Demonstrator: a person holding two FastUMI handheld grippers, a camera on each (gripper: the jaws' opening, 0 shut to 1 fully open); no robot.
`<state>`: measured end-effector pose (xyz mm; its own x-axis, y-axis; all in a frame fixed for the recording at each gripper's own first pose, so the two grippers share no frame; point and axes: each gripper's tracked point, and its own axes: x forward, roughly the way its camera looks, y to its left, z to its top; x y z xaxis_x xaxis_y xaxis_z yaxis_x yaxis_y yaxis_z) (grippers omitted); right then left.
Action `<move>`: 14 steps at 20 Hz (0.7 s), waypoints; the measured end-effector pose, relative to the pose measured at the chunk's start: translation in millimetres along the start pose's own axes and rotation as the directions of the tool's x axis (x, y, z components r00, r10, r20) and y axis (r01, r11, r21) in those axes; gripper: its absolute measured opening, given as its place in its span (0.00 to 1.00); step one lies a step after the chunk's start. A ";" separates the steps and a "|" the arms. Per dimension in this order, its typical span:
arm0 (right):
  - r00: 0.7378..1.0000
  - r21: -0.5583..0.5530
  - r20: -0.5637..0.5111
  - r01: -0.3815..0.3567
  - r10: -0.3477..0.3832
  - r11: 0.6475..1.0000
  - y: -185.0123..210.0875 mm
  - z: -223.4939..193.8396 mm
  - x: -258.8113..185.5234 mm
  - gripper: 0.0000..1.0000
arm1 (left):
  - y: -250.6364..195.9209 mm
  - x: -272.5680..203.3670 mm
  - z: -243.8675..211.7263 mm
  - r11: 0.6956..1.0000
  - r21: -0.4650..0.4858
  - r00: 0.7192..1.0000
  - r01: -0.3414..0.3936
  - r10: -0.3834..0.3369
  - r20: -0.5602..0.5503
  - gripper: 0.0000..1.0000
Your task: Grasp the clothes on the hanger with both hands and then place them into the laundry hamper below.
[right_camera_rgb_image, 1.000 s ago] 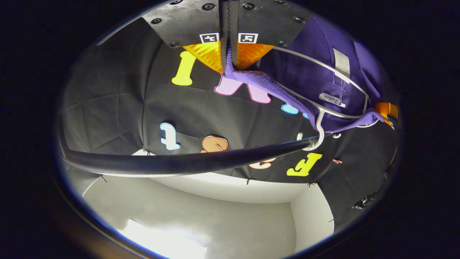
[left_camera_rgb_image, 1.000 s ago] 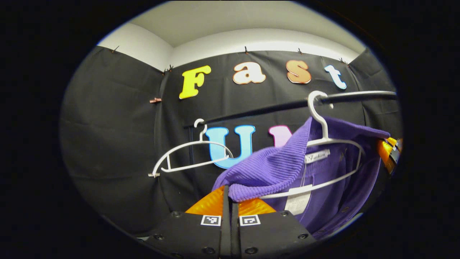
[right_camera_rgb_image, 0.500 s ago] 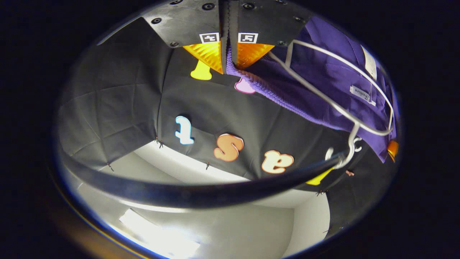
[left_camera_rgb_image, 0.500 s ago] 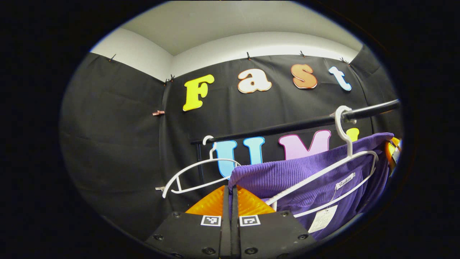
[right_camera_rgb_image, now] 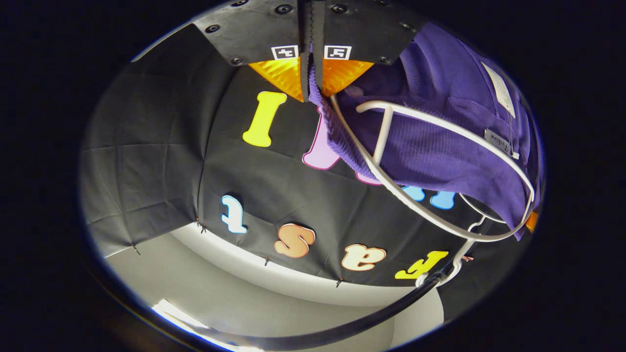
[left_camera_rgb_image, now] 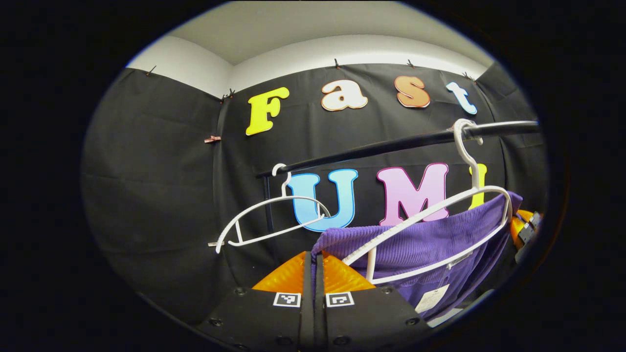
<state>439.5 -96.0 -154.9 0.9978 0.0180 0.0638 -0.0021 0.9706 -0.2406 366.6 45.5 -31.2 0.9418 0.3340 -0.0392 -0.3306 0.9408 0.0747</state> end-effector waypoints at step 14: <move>0.994 0.089 -0.082 -0.059 0.066 0.994 44.1 -52.5 -3.1 0.05 | 0.1 -8.0 -25.1 0.999 0.004 0.998 0.043 -0.043 -0.048 0.05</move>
<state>439.8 -65.8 -216.6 0.9975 0.0622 -0.0321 -0.0665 0.9854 -0.1570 357.5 44.4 -55.9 0.9510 0.2955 -0.0906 -0.2892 0.9542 0.0768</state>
